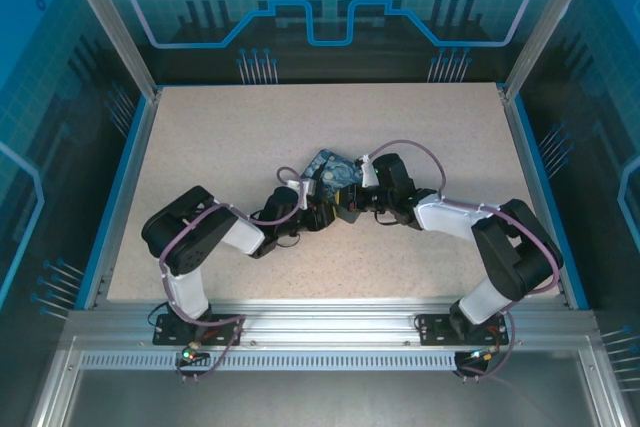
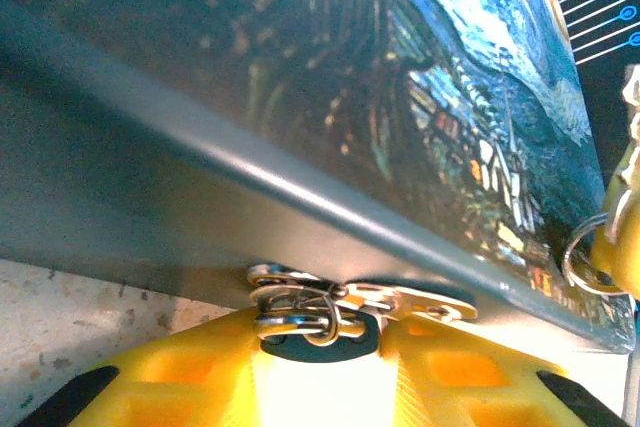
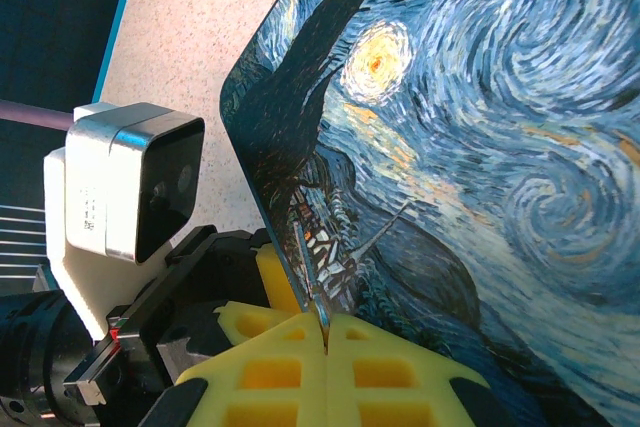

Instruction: Unlock the padlock with the key

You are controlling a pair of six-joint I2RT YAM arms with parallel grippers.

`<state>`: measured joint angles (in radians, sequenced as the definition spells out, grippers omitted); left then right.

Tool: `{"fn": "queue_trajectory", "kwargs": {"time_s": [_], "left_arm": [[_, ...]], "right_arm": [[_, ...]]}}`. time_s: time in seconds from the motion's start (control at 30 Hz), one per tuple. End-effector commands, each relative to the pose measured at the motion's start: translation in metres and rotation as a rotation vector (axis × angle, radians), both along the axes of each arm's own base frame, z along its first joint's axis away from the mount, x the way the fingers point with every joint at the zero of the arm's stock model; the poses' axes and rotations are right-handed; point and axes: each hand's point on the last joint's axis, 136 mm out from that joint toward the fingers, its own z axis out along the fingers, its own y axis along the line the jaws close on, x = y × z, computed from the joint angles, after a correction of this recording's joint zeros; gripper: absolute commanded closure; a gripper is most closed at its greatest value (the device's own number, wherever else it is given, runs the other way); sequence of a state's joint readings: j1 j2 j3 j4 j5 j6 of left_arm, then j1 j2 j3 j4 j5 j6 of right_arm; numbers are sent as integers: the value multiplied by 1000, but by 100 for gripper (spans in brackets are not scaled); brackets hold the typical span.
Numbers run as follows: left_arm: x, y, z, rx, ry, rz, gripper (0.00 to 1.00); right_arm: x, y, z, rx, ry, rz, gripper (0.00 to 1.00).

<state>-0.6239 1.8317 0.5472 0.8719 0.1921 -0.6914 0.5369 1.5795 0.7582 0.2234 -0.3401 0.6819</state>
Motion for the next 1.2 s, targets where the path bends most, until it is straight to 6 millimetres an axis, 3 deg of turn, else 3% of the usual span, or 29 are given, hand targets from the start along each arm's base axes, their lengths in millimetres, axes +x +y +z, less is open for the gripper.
{"fn": "queue_trajectory", "kwargs": {"time_s": [0.0, 0.2, 0.33, 0.5, 0.77, 0.97, 1.17], "left_arm": [[-2, -5, -1, -6, 27, -8, 67], [-3, -2, 12, -18, 30, 7, 69], [-5, 1, 20, -25, 59, 31, 72], [-7, 2, 34, -53, 73, 45, 72], [-10, -2, 54, -101, 90, 40, 72], [-11, -2, 62, -119, 94, 38, 72], [-14, -3, 65, -112, 93, 33, 72]], "right_arm": [[-14, -3, -14, -43, 53, 0, 100], [-9, -10, 12, -87, -52, 2, 100], [-17, -23, 19, -146, -109, 2, 100], [-40, -35, 8, -247, -169, 36, 100], [-76, -23, -18, -411, -248, 136, 100], [-78, -16, -36, -429, -266, 134, 100], [-70, -10, -40, -422, -301, 120, 100]]}}
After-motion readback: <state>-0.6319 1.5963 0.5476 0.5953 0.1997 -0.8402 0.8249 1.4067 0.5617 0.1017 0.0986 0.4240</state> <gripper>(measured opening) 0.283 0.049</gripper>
